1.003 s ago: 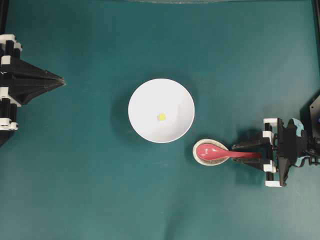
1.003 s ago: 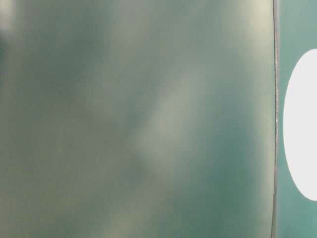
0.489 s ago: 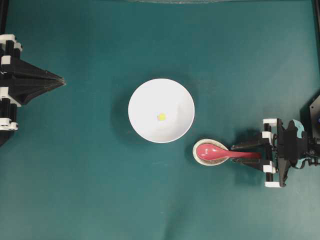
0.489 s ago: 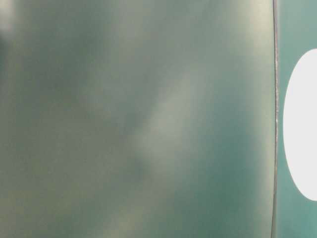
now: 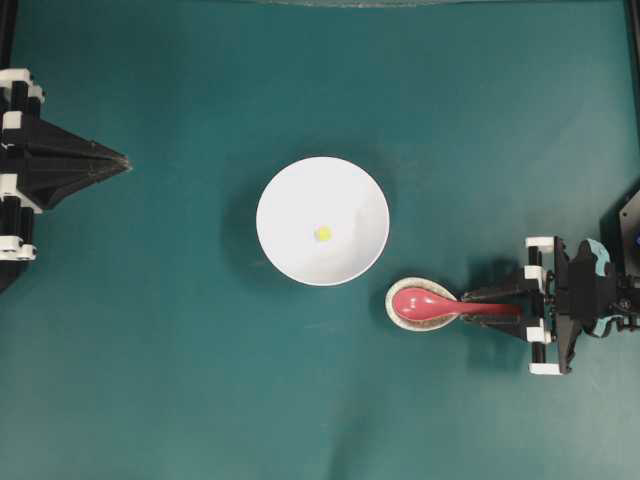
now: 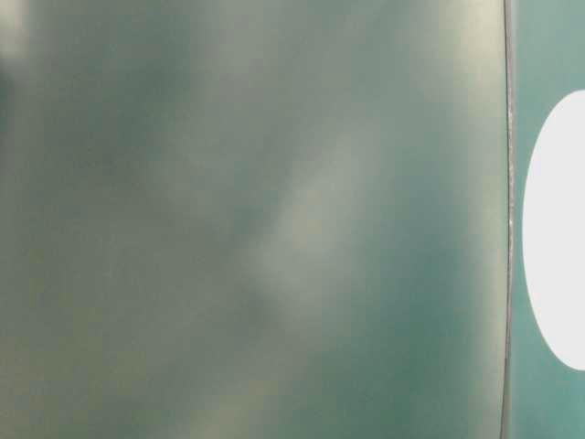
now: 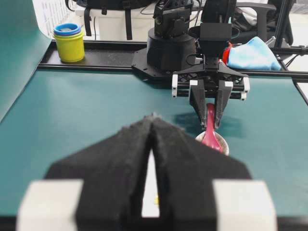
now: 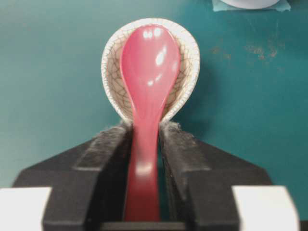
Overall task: Scoop the yellow hexagonal prism block from the bowl with a spoon using the right arm.
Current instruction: 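Close the right gripper on the red spoon handle, then lift the red spoon and carry it over the white bowl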
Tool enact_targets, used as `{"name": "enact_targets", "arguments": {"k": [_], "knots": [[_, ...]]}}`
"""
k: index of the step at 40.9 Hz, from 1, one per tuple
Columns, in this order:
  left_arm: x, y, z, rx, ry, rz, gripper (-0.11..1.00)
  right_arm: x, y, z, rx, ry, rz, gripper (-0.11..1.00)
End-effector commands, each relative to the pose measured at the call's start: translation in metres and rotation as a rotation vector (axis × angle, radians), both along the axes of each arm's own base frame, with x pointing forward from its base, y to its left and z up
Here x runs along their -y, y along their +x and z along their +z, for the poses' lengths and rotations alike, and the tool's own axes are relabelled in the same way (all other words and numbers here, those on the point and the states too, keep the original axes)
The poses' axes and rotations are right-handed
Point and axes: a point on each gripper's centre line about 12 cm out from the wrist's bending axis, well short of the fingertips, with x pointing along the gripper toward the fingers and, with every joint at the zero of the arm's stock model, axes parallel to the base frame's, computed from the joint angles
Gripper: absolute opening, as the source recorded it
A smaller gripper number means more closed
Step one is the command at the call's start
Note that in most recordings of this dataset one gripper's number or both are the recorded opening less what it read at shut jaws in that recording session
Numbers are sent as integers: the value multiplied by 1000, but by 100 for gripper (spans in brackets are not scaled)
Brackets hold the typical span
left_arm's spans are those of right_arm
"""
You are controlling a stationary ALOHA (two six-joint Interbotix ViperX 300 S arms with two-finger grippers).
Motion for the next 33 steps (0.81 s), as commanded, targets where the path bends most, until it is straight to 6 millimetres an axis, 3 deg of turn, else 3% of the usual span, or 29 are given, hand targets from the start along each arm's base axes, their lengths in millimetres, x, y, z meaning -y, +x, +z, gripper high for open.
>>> {"name": "enact_targets", "arguments": {"k": [1, 4, 14, 33], "knots": [[0, 2, 6, 12, -1, 1, 4, -3, 2, 4, 23, 7, 9, 30], [0, 2, 6, 12, -1, 1, 4, -3, 1, 4, 24, 9, 7, 25], [0, 2, 6, 12, -2, 1, 4, -2, 1, 15, 56, 35, 8, 25], [0, 2, 3, -17, -5, 1, 4, 9, 5, 51, 163, 53, -20, 25]]}}
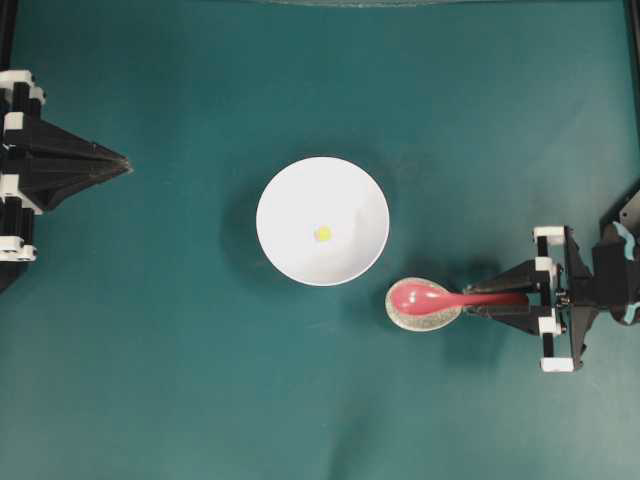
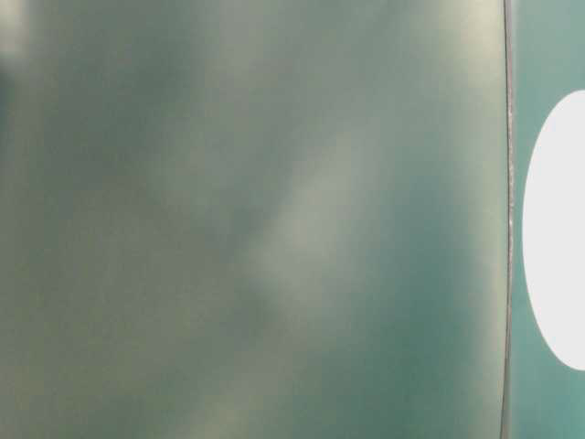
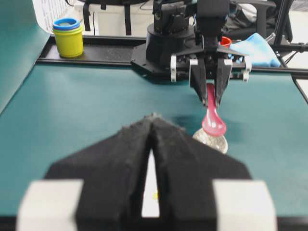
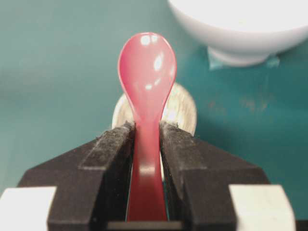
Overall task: Scoop the yellow hexagonal prism block from the bowl with a spoon using the right arm.
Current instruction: 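Lift the red spoon and carry it over the white bowl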
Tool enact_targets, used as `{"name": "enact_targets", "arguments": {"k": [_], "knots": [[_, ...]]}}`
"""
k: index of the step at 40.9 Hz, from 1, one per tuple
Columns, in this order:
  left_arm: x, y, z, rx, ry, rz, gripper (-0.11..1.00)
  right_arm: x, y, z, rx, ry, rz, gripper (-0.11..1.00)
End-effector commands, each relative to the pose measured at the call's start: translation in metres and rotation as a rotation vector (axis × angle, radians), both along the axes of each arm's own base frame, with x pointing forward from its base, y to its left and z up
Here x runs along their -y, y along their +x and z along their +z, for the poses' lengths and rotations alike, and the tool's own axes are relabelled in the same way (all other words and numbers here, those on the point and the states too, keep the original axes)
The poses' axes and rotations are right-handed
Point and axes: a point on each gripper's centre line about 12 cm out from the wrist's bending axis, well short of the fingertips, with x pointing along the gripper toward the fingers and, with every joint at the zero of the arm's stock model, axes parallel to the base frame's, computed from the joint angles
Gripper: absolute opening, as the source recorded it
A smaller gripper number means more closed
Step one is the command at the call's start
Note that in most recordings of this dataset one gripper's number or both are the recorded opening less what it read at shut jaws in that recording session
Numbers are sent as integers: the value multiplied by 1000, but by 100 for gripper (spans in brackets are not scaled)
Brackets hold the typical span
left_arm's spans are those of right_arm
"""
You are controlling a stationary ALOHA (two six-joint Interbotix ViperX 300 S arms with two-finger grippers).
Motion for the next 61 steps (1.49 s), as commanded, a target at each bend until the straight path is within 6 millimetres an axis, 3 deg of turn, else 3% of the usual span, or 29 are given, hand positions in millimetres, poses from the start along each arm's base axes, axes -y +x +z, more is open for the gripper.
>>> {"name": "enact_targets", "arguments": {"k": [1, 20, 36, 61], "knots": [[0, 1, 5, 1, 6, 1, 4, 3, 3, 12, 38, 15, -15, 25], [0, 1, 1, -49, 1, 2, 4, 31, 18, 51, 1, 14, -80, 25], [0, -2, 5, -36, 18, 2, 4, 42, 32, 92, -33, 16, -40, 25], [0, -4, -4, -122, 8, 2, 4, 83, 63, 121, -217, 129, -56, 25]]}}
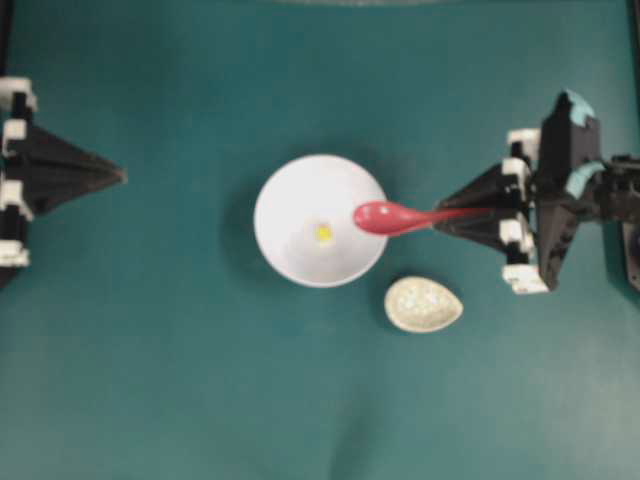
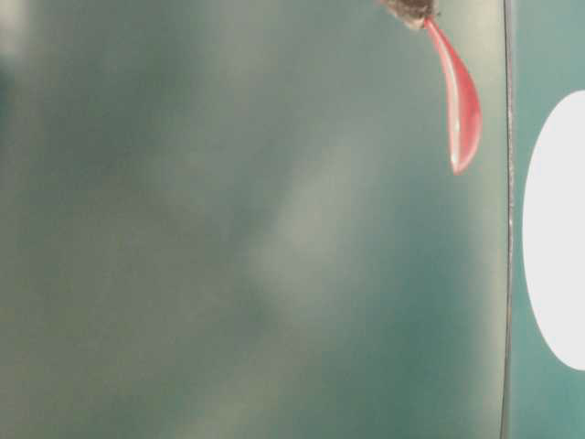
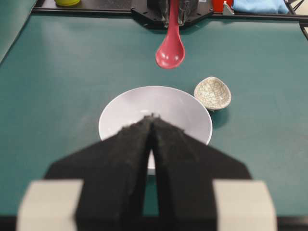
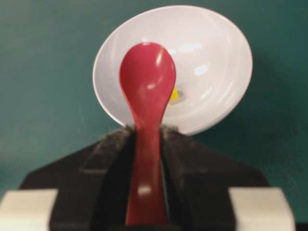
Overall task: Scoop the yellow hexagonal prism block from the bowl with a spoon using the right arm.
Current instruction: 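Lift the red spoon and carry it over the white bowl, then lower the spoon into the bowl and push it under the yellow block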
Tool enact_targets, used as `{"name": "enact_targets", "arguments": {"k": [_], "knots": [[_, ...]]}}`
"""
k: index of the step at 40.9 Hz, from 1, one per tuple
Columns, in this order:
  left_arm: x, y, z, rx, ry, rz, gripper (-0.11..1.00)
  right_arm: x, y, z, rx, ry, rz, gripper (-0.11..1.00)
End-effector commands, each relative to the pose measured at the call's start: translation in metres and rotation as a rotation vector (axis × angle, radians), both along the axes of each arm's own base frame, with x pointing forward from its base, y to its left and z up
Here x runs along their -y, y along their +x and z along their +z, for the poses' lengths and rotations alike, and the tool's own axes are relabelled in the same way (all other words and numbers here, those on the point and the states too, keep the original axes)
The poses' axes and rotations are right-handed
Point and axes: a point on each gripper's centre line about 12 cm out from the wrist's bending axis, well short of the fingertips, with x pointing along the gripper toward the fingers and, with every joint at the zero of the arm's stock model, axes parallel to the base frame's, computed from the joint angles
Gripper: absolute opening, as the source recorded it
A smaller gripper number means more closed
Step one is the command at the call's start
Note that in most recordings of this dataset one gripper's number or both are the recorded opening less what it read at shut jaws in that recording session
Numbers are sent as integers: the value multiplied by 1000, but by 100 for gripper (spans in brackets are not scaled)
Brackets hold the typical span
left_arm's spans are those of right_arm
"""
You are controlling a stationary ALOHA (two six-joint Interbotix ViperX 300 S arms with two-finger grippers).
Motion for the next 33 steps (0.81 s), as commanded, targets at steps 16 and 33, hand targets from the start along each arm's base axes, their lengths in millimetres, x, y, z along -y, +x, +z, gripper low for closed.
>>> {"name": "enact_targets", "arguments": {"k": [16, 33], "knots": [[0, 4, 8, 18, 2, 1, 4, 17, 29, 20, -103, 39, 47, 25], [0, 4, 8, 16, 8, 0, 4, 21, 59, 20, -204, 79, 102, 25]]}}
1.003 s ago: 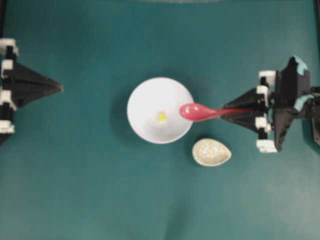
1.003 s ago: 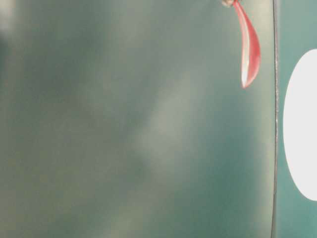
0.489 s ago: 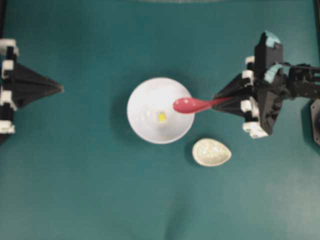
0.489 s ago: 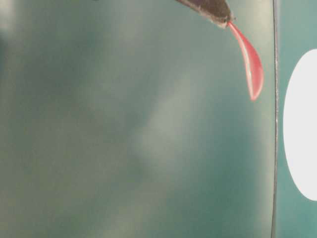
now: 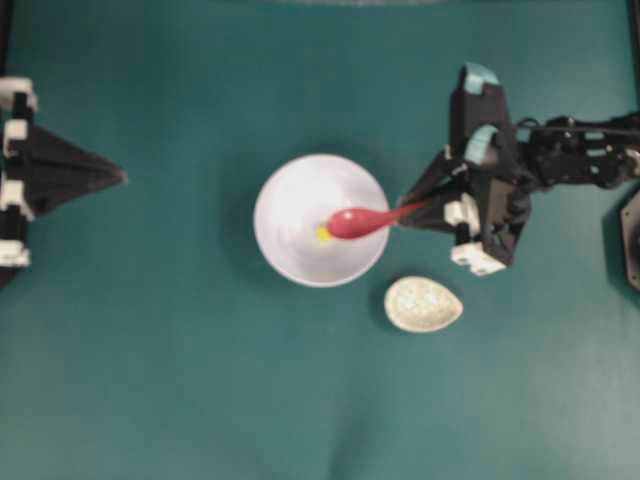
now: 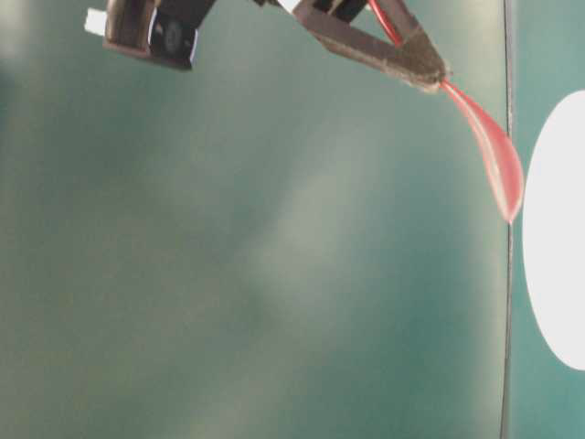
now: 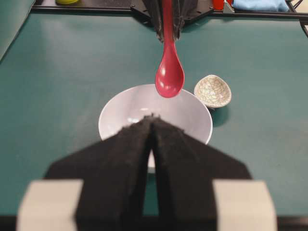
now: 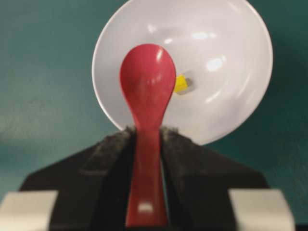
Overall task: Scoop the yellow hexagonal prism block from the bowl with a spoon using the right arm.
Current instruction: 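Lower the spoon into the bowl and push it under the yellow block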
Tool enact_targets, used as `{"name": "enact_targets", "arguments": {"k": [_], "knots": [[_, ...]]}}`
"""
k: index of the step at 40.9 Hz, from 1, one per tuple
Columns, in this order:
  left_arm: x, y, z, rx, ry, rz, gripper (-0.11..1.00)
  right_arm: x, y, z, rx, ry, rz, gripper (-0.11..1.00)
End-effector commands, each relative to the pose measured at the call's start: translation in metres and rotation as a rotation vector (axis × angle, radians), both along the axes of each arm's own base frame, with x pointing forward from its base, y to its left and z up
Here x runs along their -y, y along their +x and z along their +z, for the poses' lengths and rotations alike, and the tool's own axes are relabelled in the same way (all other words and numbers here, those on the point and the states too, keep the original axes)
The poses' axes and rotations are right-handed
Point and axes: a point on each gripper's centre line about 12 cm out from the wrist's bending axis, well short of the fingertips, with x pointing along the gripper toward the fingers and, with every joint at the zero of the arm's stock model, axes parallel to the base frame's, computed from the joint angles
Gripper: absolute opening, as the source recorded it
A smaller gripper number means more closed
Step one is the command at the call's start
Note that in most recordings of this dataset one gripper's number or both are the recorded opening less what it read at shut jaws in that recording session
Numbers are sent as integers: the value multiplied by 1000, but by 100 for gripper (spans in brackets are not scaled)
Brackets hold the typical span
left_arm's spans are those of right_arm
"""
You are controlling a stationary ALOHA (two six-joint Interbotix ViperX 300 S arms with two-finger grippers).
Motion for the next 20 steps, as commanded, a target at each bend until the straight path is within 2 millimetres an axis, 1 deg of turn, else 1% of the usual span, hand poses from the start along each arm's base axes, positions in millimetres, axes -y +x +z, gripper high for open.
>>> {"name": "enact_targets", "arguments": {"k": [1, 10, 20], "knots": [[0, 3, 9, 23, 6, 1, 4, 4, 10, 13, 13, 9, 2, 25], [0, 3, 9, 20, 6, -1, 4, 7, 24, 9, -53, 37, 31, 25], [0, 3, 9, 20, 6, 1, 4, 10, 30, 5, -103, 52, 40, 25]]}}
